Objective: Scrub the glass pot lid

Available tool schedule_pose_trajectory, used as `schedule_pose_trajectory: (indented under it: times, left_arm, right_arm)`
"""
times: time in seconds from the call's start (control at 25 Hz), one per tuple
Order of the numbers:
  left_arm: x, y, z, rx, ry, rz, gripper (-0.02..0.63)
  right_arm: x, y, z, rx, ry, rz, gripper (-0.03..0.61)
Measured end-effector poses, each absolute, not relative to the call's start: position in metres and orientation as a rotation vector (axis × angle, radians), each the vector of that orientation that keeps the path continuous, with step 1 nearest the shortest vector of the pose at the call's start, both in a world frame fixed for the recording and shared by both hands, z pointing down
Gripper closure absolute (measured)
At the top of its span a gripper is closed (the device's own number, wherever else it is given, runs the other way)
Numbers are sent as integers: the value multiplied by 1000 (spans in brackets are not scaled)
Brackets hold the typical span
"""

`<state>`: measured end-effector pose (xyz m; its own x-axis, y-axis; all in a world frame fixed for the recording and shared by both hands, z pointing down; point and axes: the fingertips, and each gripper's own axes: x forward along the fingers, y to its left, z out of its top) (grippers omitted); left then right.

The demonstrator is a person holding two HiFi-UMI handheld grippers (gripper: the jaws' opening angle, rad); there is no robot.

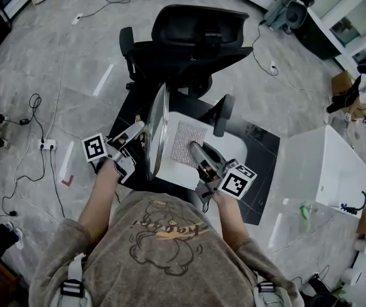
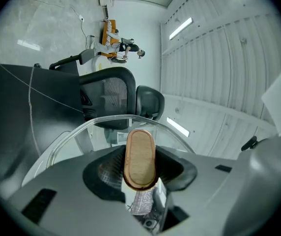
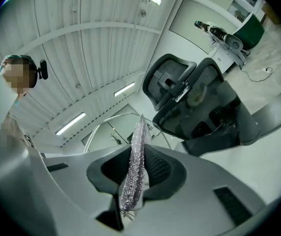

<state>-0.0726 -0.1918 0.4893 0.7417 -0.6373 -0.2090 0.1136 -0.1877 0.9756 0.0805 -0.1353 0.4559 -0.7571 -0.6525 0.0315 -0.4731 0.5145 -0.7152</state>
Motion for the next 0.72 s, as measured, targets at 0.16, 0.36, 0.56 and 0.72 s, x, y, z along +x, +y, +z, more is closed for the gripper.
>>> schedule_pose_trajectory:
  times: [0.16, 0.36, 0.56, 0.72]
  left_arm:
    - [-92, -191, 491, 1632, -481, -721, 436]
    - [-102, -193, 494, 1723, -628, -617, 436]
    - [-110, -197, 501, 1880, -833, -360, 436]
    - [-113, -199, 505, 2031, -1049, -41, 436]
  right_arm:
    - [98, -139, 458, -1018, 2484, -1069, 489]
    - [102, -141, 462, -1048, 2485, -1061, 489]
    - [100, -140, 466, -1067, 2499, -1057, 489]
    - [103, -140, 472, -1093, 2486, -1071, 489]
